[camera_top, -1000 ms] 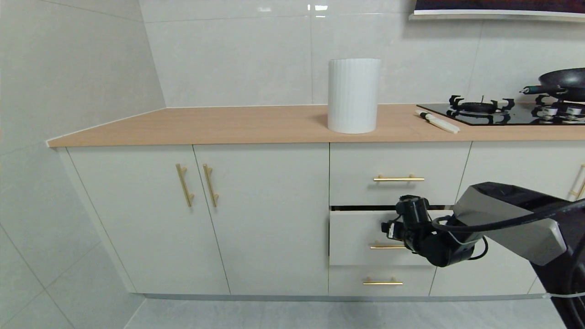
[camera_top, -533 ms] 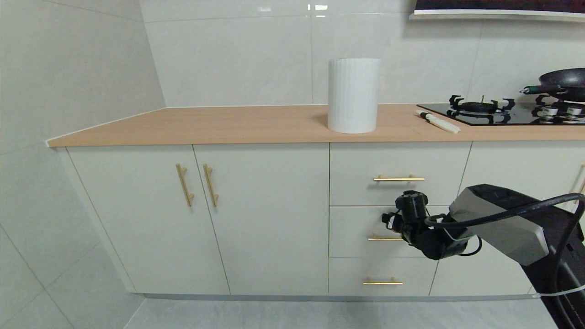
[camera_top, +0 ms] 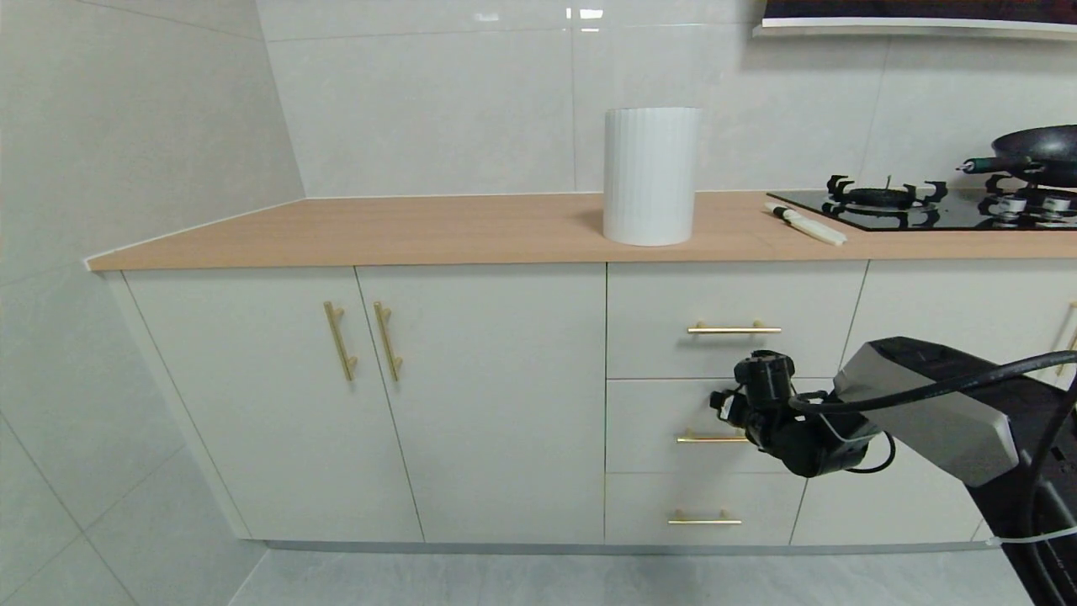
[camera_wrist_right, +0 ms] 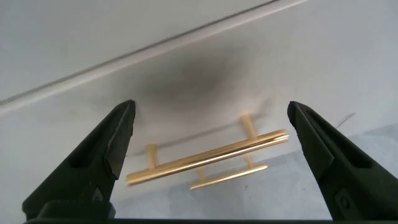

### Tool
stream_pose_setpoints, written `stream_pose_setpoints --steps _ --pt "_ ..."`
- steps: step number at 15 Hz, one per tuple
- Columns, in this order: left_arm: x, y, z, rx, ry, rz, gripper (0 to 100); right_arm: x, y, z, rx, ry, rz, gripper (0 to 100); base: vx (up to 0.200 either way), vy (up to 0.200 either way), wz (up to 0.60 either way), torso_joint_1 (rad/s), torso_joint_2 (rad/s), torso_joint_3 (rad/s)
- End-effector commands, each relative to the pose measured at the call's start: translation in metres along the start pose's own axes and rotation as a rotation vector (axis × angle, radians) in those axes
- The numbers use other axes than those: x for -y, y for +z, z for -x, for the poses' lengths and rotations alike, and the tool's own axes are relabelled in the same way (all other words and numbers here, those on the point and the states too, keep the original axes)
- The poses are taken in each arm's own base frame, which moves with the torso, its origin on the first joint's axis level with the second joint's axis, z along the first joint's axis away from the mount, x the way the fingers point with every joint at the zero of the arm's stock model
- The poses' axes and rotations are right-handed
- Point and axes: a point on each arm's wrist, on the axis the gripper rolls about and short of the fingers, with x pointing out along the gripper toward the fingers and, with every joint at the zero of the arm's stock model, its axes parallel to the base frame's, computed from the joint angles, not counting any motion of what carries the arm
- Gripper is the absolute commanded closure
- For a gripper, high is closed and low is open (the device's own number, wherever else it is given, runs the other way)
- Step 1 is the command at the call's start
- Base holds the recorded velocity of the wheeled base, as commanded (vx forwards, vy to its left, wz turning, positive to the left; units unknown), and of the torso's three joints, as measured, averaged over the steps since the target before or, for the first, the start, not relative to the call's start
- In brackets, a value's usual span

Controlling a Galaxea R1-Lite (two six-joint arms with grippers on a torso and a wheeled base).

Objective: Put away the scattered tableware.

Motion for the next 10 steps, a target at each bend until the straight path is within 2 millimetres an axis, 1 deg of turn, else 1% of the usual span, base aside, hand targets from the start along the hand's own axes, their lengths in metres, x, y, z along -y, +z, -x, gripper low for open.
stream_pose_setpoints --steps 1,2,3,4,5,7,8,9,10 --pt "0.000 0.000 0.000 0.000 0.000 0.000 0 0.004 0.021 0.040 -0.008 0.013 0.006 0 0.000 0.000 0.00 0.000 0.00 0.000" --pt "0.000 0.000 0.000 0.000 0.000 0.000 0 0.004 0.026 0.054 -0.009 0.018 0.008 0 0.000 0.000 0.00 0.000 0.00 0.000" --pt "0.000 0.000 0.000 0.000 0.000 0.000 0 0.005 0.040 0.081 0.004 0.033 0.003 0 0.000 0.000 0.00 0.000 0.00 0.000" --pt "0.000 0.000 0.000 0.000 0.000 0.000 0 0.005 0.045 0.101 0.008 0.040 0.005 0 0.000 0.000 0.00 0.000 0.00 0.000" --pt "0.000 0.000 0.000 0.000 0.000 0.000 0 0.010 0.050 0.125 0.019 0.038 0.006 0 0.000 0.000 0.00 0.000 0.00 0.000" --pt "0.000 0.000 0.000 0.000 0.000 0.000 0 0.025 0.066 0.177 0.090 0.025 -0.009 0 0.000 0.000 0.00 0.000 0.00 0.000" --pt "0.000 0.000 0.000 0.000 0.000 0.000 0 0.036 0.074 0.211 0.135 0.033 -0.020 0 0.000 0.000 0.00 0.000 0.00 0.000" --pt "0.000 0.000 0.000 0.000 0.000 0.000 0 0.041 0.077 0.224 0.153 0.034 -0.024 0 0.000 0.000 0.00 0.000 0.00 0.000" --pt "0.000 0.000 0.000 0.000 0.000 0.000 0 0.061 0.080 0.265 0.202 0.032 -0.013 0 0.000 0.000 0.00 0.000 0.00 0.000"
